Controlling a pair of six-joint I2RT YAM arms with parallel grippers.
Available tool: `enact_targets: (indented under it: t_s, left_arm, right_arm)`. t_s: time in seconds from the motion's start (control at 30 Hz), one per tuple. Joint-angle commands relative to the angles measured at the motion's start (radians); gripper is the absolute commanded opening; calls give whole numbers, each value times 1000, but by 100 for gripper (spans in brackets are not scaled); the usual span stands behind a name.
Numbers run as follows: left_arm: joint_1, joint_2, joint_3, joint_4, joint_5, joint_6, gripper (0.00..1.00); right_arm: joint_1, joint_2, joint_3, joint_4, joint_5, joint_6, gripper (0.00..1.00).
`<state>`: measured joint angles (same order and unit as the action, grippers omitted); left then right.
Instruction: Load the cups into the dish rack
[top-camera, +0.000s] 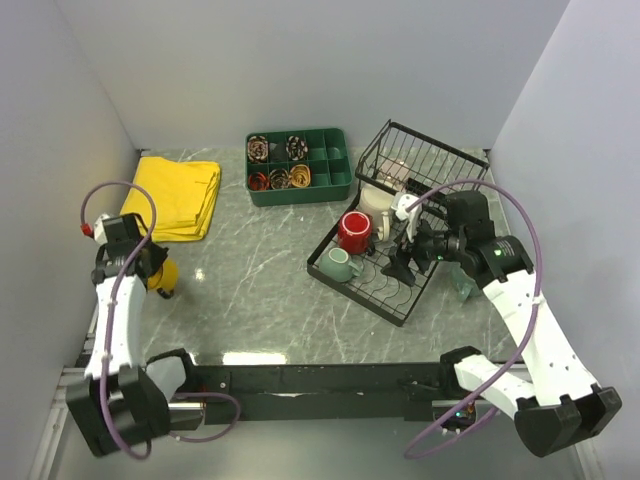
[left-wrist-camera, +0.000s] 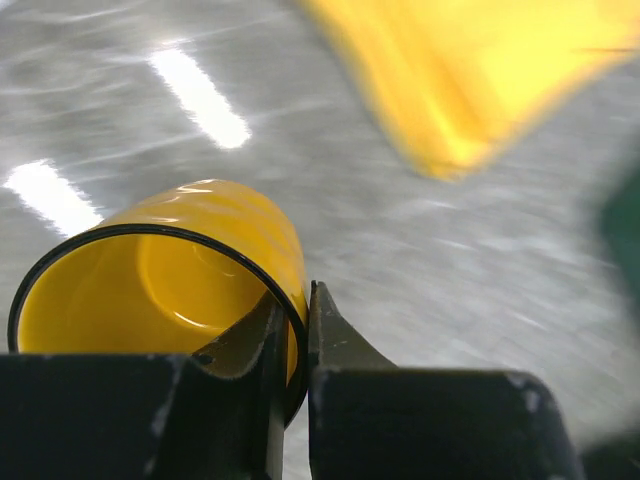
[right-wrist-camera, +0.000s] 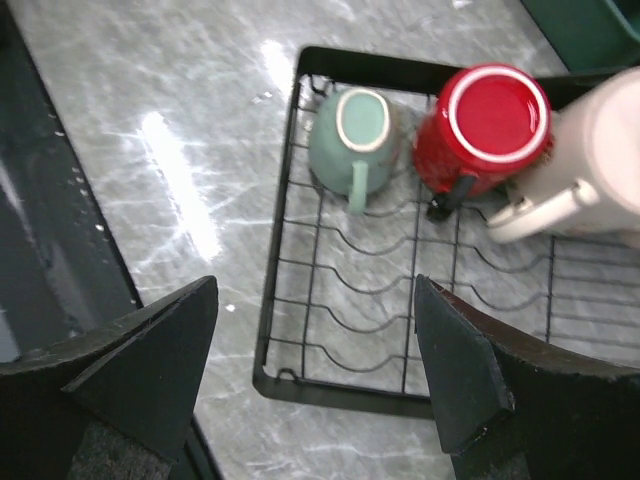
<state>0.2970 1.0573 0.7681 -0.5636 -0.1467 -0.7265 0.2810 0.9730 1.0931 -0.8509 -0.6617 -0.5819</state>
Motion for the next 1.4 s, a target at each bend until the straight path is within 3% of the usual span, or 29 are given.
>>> enact_targets:
  t_s: [0.0,0.2,0.27,0.4,0.6,0.7,0.83,1.03,1.27,1.37]
  left_arm:
    - [-1,-166,48,179,329,-97,1]
    - [-22,-263,-53,601,724,-380,1]
    - [-53,-250,-61,793,759,-468,1]
    - [-211,-232,6,944,656,-576,1]
    - [-386,-165,74,1206,550,-732,1]
    - [-449,-137,92,1317,477,-764,1]
    - [-509,-100,112,1421,395,-795,1]
    - [-643,-46,135,1499,250,-791,1]
    - [-772,26,197,1519,159,-748,1]
    - [-800,47,188,1564,150,-758,1]
  right_arm:
    - [3,53,89,-22,-101,-7,85]
    - [69,157,194,-45,-234,53,90]
    - [104,199,241,-19,-278,112,92]
    - [165,268,315,88,-354,284,96]
    - [218,348,340,482,-429,715,100]
    - [231,372,340,640,-423,907,100]
    - [236,406,379,708,-322,1120,100]
    - [257,470,422,826,-254,1310,100]
    - [274,552,484,917,-285,1378,100]
    - [274,558,465,981,-291,1422,93]
